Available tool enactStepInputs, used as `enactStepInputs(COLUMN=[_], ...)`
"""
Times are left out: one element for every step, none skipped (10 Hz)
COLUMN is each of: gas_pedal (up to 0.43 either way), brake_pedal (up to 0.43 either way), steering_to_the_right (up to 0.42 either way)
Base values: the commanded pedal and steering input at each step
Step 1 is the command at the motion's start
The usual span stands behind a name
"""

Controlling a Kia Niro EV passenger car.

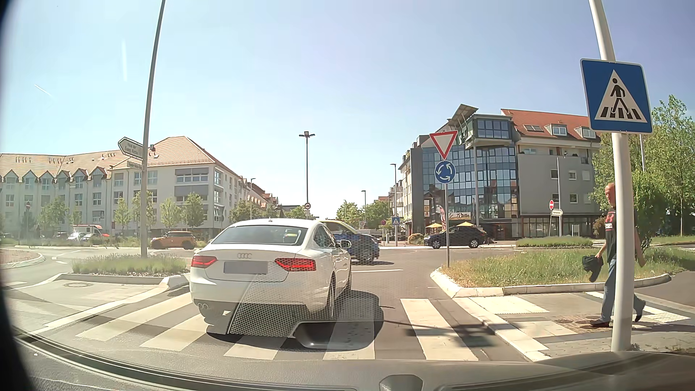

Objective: Follow the waypoints while adhering to traffic rules and regulations

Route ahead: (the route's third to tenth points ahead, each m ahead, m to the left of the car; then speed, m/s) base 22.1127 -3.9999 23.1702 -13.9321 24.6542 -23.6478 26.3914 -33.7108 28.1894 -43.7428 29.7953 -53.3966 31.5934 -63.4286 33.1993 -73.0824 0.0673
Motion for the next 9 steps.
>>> enactStepInputs(gas_pedal=[0.0,0.0,0.0,0.0,0.0,0.0,0.0,0.0,0.0], brake_pedal=[0.213,0.213,0.213,0.213,0.213,0.213,0.213,0.213,0.213], steering_to_the_right=[-0.066,-0.066,-0.066,-0.066,-0.066,-0.066,-0.066,-0.066,-0.066])
